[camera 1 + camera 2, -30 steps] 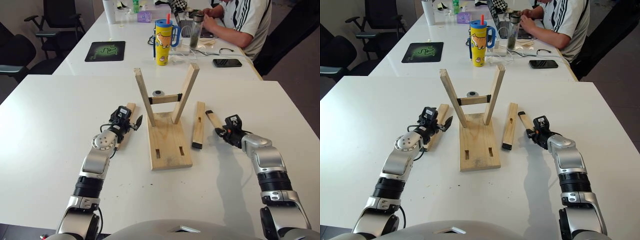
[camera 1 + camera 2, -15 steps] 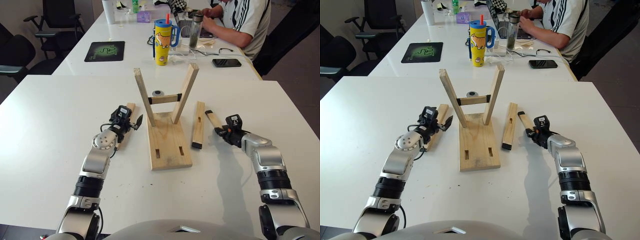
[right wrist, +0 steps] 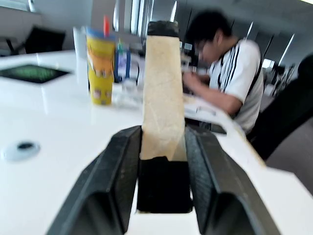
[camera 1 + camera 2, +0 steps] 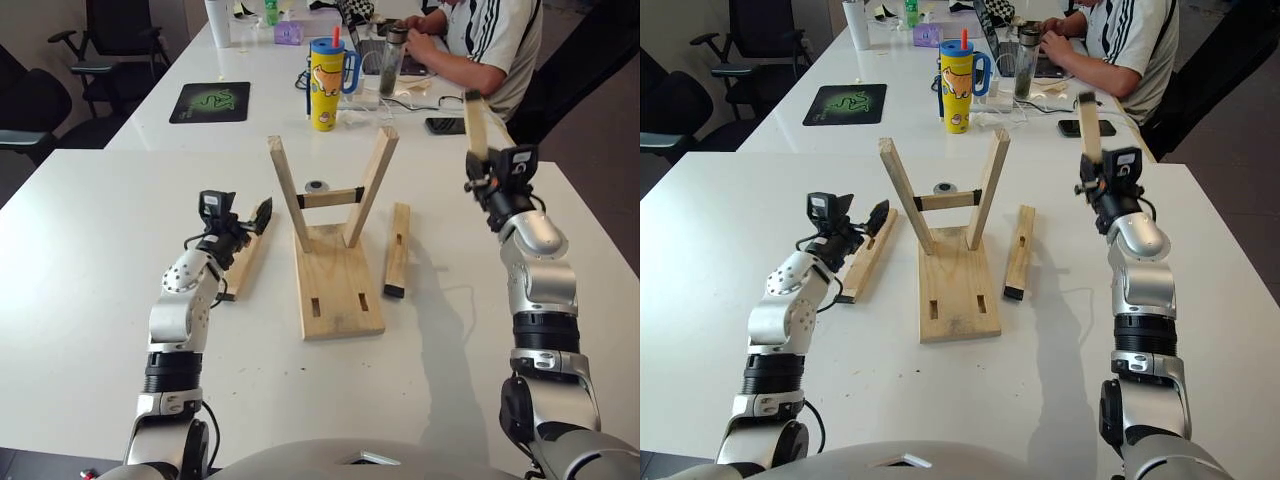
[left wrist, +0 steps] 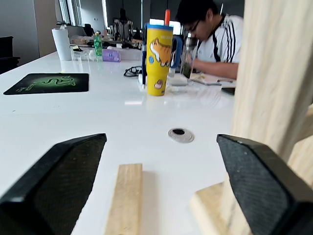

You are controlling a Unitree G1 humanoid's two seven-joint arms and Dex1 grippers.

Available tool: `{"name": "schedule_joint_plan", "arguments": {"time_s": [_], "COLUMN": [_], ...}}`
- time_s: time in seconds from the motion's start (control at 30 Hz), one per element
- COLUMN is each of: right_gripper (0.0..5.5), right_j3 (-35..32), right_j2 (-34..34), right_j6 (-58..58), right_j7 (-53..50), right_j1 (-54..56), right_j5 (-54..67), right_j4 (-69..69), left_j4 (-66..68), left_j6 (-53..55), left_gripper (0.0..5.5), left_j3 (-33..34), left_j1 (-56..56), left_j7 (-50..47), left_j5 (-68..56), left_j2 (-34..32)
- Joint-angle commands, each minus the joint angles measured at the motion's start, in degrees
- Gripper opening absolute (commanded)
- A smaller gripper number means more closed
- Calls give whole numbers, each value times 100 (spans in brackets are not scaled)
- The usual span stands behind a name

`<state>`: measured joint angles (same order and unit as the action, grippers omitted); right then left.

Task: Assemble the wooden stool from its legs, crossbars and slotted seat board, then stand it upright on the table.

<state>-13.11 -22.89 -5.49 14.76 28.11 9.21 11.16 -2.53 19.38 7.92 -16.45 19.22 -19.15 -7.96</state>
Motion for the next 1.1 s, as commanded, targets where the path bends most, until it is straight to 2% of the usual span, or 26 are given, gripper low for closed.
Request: {"name": "schedule_joint_plan", "arguments": {"time_s": [0.03,0.13,0.2,0.37,0.5,1.1], "right_gripper": [132,132,132,132,132,132], "right_j3": [190,870,1247,1927,2157,2414], "right_j2": [197,145,140,281,332,285], "right_j6": [414,430,313,431,580,794], "right_j7": [378,1079,1447,1875,1963,2251], "right_j1": [408,372,215,-88,-184,-493], "right_j5": [454,548,601,446,273,-83], "right_j4": [-1081,-1875,-2189,-2383,-2384,-2266], "left_j4": [-1151,-1742,-1977,-2215,-2161,-2131], "left_j6": [878,1351,1541,1685,1613,1539], "left_gripper": [422,422,422,422,422,161], "left_j3": [615,696,589,316,375,394], "left_j1": [-277,-356,-386,-440,-504,-557], "left_j7": [159,93,-10,-429,-645,-827], "left_j5": [-2265,-3413,-3738,-3983,-4157,-4693], "left_j2": [405,417,362,441,489,281]}}
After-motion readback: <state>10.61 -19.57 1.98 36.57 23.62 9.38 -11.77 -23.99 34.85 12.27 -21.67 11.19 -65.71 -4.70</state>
